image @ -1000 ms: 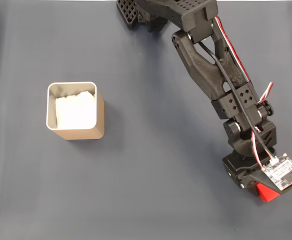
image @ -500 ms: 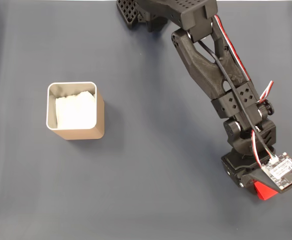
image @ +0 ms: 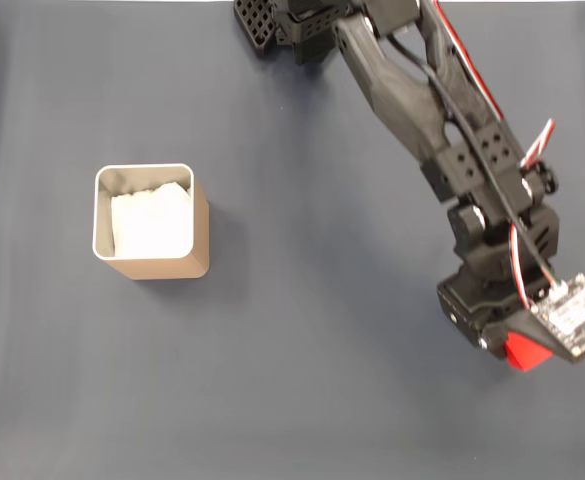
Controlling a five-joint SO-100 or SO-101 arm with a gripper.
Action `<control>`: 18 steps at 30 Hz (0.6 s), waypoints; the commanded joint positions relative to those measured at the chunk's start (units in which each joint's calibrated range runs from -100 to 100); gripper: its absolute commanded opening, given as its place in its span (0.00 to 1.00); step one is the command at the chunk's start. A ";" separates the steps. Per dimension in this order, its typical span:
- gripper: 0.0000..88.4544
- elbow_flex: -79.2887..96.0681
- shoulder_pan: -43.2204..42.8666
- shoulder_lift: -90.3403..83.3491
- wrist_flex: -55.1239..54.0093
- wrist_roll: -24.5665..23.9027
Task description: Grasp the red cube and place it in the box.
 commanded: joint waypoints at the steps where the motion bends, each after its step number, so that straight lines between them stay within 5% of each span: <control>1: 0.02 2.17 0.56 -11.65 2.96 0.29; 18: 0.02 23.50 7.95 -40.56 12.89 0.49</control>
